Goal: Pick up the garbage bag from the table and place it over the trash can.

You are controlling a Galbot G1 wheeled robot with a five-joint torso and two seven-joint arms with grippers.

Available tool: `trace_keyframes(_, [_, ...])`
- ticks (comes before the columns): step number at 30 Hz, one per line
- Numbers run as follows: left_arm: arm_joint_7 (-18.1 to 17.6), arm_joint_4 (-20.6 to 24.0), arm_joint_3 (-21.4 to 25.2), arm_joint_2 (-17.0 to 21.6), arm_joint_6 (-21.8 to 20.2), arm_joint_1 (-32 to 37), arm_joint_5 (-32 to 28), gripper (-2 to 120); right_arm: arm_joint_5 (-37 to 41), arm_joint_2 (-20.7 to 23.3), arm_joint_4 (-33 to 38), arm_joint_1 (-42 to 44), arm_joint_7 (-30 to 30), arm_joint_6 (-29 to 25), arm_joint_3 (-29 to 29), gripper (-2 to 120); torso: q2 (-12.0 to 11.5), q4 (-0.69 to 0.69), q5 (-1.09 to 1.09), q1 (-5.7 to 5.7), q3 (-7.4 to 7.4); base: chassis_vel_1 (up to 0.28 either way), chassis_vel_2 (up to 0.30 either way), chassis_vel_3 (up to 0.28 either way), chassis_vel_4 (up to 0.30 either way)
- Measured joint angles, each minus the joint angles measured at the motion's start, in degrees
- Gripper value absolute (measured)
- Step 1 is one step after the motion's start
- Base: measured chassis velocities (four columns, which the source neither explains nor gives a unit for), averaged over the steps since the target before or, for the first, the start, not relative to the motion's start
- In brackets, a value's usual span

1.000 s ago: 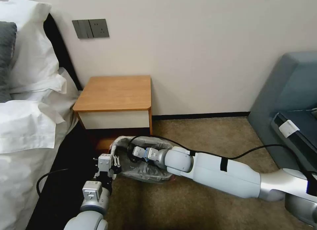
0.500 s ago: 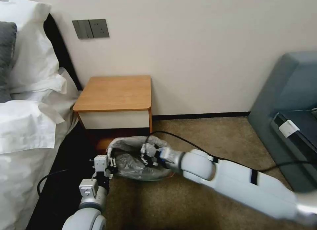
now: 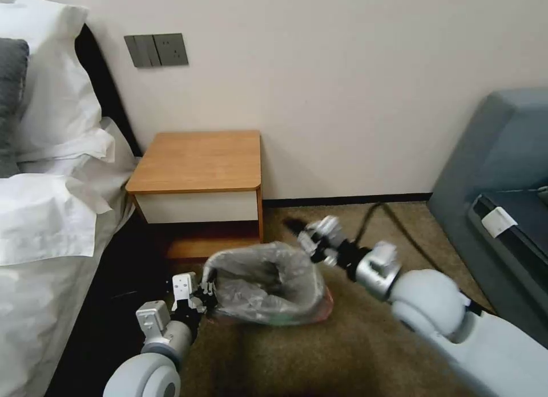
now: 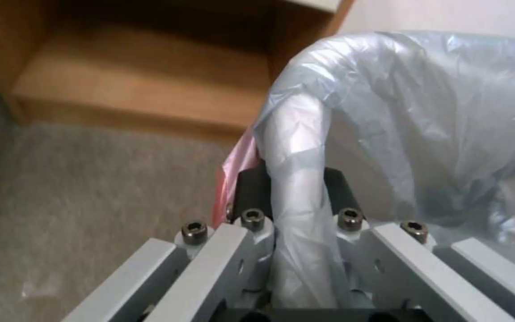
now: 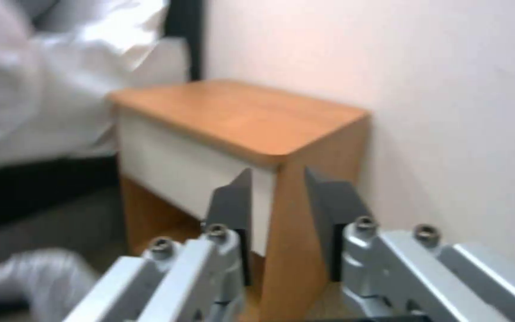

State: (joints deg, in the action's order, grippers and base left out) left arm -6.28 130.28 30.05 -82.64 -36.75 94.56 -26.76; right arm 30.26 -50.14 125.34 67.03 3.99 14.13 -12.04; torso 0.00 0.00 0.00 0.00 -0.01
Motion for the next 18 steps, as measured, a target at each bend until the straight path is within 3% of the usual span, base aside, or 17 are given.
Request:
trace_keyframes(4, [0.1, -0.5, 0.0, 0.1, -0.9, -0.5, -0.5, 7, 2.3, -3.5, -0.1, 2.3, -1.1, -0.1, -3.6, 37, 0.0, 0.00, 0.01, 0.00, 0.00, 0.000, 0.000, 0.000, 0.000])
trace_keyframes(7, [0.8, -2.3, -0.2, 0.6, -1.3, -1.1, -1.6, 7, 3.8, -7.3, -0.8, 4.7, -2.6, -0.7, -6.1, 52, 0.0, 0.00, 0.00, 0.00, 0.00, 0.000, 0.000, 0.000, 0.000])
trace_keyframes(18, [1.2, -6.9, -0.2, 0.6, 0.0, -1.3, -1.8, 7, 2.5, -10.3, -0.8, 5.7, -2.6, -0.9, -5.5, 91, 0.0, 0.01, -0.01, 0.00, 0.00, 0.000, 0.000, 0.000, 0.000])
